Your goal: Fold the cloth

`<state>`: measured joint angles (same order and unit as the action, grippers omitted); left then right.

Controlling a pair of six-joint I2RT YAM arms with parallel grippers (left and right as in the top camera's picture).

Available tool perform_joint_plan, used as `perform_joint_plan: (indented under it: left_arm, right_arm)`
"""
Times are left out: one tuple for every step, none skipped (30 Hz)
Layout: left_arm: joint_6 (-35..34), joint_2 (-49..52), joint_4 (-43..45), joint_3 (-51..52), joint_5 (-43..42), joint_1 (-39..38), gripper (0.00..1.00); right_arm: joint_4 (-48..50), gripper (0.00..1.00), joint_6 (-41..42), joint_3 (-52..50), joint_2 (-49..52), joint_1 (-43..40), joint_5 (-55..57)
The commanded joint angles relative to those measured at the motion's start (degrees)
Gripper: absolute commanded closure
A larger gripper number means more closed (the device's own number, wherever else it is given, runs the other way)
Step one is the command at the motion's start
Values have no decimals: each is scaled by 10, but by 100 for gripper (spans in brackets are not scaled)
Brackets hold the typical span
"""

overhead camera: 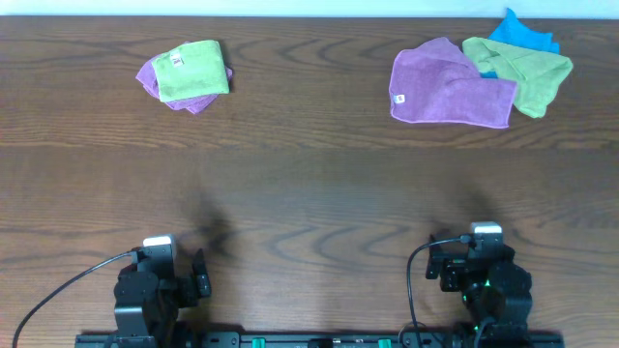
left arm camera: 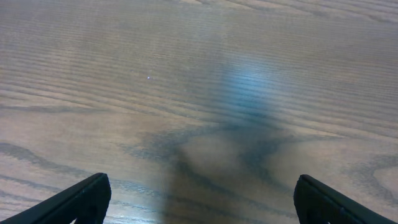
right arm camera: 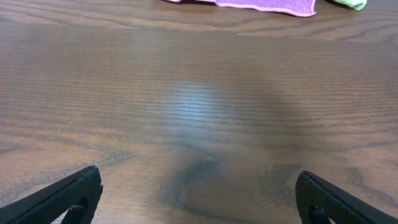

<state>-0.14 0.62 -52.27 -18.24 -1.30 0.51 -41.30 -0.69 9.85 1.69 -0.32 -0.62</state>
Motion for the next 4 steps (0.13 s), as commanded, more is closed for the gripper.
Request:
perform_joint_plan:
  left_arm:
    - [4, -4, 0, 2, -2, -3, 5]
    - [4, -4, 0, 2, -2, -3, 5]
    - [4, -4, 0, 2, -2, -3, 5]
    - [4, -4, 0, 2, -2, -3, 5]
  right_arm:
    - [0, 1, -7, -7, -6, -5, -9]
    - [0, 1, -7, -7, -6, -5, -9]
    - [0, 1, -7, -7, -6, -5, -9]
    - [0, 1, -7, -7, -6, -5, -9]
